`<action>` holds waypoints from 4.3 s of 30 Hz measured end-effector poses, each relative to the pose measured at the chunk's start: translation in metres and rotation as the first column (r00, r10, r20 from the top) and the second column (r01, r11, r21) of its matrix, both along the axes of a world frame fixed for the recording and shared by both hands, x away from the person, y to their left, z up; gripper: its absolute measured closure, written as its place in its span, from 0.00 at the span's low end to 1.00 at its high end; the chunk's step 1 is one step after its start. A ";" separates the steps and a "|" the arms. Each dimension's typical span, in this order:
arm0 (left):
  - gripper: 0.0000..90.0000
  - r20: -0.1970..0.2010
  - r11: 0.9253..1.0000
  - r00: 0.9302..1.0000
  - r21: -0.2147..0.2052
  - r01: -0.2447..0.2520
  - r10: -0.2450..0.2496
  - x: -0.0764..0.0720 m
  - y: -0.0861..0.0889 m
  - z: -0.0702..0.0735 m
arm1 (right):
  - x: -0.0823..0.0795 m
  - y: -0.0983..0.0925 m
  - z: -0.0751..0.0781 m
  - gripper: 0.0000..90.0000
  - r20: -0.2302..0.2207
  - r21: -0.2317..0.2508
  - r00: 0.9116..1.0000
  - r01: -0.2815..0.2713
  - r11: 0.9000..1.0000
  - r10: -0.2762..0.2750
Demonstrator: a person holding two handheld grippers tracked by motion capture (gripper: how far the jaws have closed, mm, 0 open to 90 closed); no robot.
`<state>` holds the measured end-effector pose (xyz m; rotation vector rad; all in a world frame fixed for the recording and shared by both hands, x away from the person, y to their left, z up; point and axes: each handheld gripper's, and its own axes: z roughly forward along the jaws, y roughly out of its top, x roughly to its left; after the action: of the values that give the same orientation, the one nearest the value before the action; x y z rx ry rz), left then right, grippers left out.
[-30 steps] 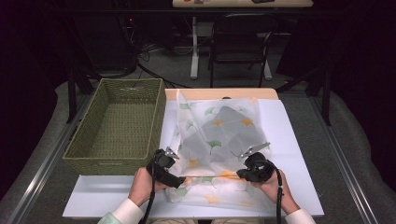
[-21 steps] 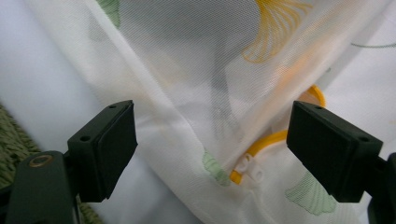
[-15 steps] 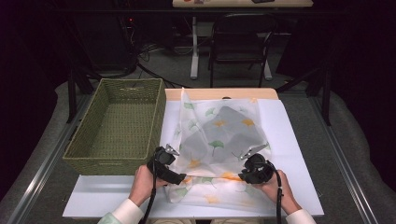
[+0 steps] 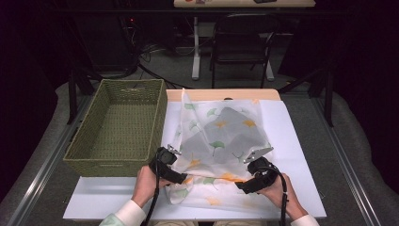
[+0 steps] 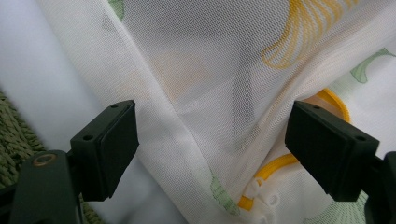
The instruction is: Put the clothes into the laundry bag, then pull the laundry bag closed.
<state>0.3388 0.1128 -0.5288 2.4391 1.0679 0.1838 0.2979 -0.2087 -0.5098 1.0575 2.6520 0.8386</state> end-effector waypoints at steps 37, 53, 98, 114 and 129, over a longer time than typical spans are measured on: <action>0.73 -0.030 0.994 0.999 -0.107 -0.033 0.030 -0.022 -0.004 -0.008 | -0.013 0.036 0.005 0.26 -0.009 0.049 0.989 -0.146 0.988 0.146; 0.59 -0.092 0.995 0.992 -0.039 -0.087 0.083 -0.046 0.038 -0.007 | -0.016 0.053 0.010 0.27 0.002 0.071 0.988 -0.156 0.985 0.156; 0.99 0.026 0.968 0.998 -0.244 0.066 -0.061 -0.062 0.013 0.010 | -0.006 0.141 -0.006 0.69 -0.083 0.132 0.980 -0.172 0.976 0.184; 0.99 0.030 0.964 0.996 -0.252 0.086 -0.081 -0.064 0.012 0.012 | 0.004 0.142 -0.014 0.85 -0.120 0.132 0.980 -0.142 0.981 0.158; 0.97 0.030 0.966 0.996 -0.243 0.092 -0.087 -0.063 0.012 0.012 | 0.000 0.144 -0.012 0.99 -0.096 0.105 0.979 -0.172 0.980 0.182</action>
<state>0.2754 0.1252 -0.5167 2.2524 0.9111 0.0422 0.2980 -0.0643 -0.5217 0.9195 2.8543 0.9791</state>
